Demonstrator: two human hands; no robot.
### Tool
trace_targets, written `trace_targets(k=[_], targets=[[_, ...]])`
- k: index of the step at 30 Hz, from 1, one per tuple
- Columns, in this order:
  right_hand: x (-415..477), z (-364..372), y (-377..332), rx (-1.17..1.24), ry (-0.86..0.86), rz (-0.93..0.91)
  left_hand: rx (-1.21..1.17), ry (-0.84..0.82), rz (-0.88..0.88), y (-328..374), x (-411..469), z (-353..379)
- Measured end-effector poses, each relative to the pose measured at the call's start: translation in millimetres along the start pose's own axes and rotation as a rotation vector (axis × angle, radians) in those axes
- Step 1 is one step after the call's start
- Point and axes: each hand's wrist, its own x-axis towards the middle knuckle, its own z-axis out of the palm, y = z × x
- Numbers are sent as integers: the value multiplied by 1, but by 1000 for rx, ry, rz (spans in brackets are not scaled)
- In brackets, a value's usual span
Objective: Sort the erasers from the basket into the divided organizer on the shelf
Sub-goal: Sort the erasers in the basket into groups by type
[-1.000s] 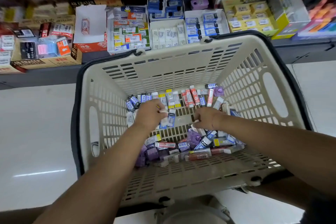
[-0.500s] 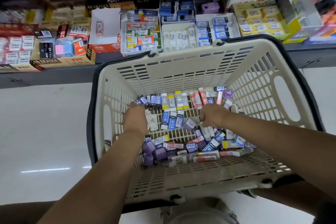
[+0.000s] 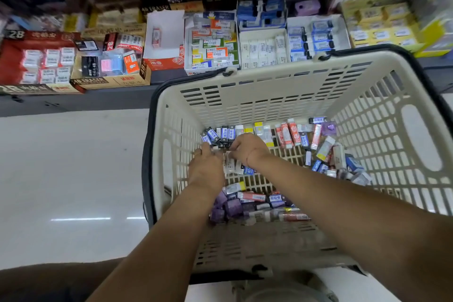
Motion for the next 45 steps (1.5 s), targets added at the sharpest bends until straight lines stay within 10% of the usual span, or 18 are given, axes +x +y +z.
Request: trace_targets(k=[16,45], targets=[[4,7,-7,179,35,58,209,-121,-25,12,-6,-6],[3,12,-19,297,27,37,-99,-248,-234,14,-26,-2]])
